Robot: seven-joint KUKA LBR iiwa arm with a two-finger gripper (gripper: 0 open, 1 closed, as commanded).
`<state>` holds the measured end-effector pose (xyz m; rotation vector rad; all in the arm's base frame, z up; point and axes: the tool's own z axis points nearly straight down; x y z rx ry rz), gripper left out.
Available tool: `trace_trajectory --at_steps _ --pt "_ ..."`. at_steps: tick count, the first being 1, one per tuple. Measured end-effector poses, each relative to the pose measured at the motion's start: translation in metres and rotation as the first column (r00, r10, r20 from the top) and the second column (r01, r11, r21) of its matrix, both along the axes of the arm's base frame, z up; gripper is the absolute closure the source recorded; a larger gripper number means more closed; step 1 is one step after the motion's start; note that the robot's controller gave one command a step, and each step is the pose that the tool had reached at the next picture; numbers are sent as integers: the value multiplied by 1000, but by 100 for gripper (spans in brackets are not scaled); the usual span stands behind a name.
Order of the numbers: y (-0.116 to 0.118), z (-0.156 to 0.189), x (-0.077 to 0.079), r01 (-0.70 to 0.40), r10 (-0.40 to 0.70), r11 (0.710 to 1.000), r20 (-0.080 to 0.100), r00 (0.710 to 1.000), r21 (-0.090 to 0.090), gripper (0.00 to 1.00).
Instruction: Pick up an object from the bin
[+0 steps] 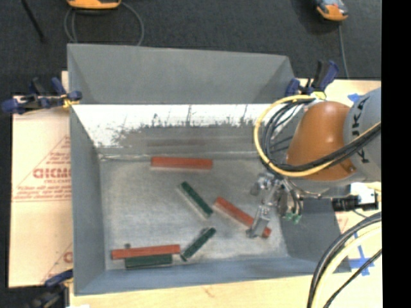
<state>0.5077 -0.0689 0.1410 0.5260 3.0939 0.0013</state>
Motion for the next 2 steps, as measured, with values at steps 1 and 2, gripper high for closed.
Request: trace_trajectory --at_steps 1,2 --pt "10 -67 10 210 -210 978 3 978 1 0" --pt "8 -85 17 174 -174 985 16 985 0 100"
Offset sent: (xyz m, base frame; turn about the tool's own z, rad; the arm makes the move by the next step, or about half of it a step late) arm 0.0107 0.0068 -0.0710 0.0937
